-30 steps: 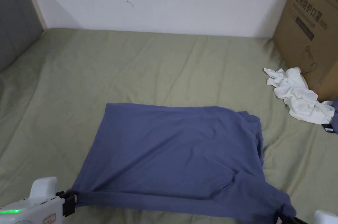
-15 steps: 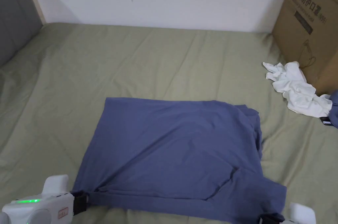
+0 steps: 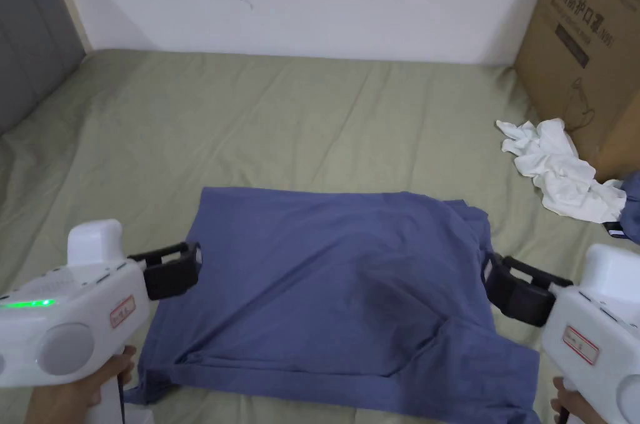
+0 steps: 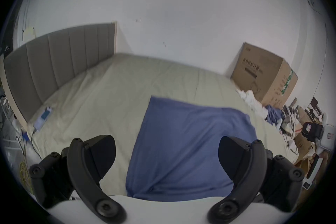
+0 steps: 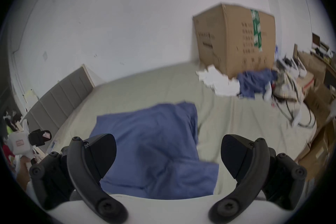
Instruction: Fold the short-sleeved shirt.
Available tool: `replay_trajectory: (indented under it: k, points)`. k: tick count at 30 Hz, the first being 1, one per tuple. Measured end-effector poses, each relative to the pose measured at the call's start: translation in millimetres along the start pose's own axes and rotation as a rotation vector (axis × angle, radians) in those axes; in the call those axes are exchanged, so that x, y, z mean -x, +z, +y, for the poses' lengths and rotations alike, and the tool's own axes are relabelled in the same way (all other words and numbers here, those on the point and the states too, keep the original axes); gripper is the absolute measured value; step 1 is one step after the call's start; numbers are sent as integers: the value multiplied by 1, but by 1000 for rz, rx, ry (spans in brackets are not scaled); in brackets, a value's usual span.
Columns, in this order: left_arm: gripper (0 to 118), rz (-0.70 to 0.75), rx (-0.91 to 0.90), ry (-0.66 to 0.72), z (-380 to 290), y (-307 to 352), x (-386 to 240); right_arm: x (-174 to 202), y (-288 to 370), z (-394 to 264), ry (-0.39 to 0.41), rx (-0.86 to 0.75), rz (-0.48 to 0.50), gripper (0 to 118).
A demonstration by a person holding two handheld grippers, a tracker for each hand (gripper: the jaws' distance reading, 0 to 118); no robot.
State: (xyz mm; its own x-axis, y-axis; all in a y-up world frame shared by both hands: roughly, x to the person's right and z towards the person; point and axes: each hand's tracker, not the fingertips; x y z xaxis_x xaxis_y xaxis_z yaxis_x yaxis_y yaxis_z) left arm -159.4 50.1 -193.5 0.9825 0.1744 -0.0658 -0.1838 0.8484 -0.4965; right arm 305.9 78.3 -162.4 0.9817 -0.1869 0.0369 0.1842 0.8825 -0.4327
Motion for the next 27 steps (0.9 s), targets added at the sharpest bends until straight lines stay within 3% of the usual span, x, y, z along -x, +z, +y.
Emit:
replay_trajectory:
  k: [3, 5, 6, 8, 9, 10, 11, 13, 15, 21, 27]
  points:
    - [118, 33, -72, -27, 14, 3, -17, 21, 1, 8, 88, -87, -34, 115]
    - [117, 66, -123, -60, 17, 5, -28, 31, 3, 7, 125, -129, -63, 107]
    - [114, 75, -142, -78, 17, 6, -33, 35, 4, 7, 135, -147, -66, 98]
    - [89, 79, -191, -105, 13, 10, -39, 42, 7, 6, 155, -181, -91, 64]
    - [81, 71, -213, -112, 11, 13, -41, 44, 9, 3, 165, -192, -115, 53]
    - [73, 59, -229, -116, 9, 16, -42, 46, 10, 2, 171, -197, -114, 46]
    - [73, 43, -236, -112, 7, 18, -43, 47, 11, 0, 169, -202, -109, 46]
    - [7, 20, -228, -96, 6, 18, -42, 47, 14, -3, 169, -213, -109, 7]
    - [6, -14, -216, -85, 3, 18, -40, 46, 15, -5, 175, -213, -79, 2]
    - [5, -20, -169, -83, -1, 16, -33, 48, 14, -8, 183, -206, -83, 2]
    - [5, 6, 62, -27, -23, -2, -3, 42, 12, -13, 169, -183, -71, 2]
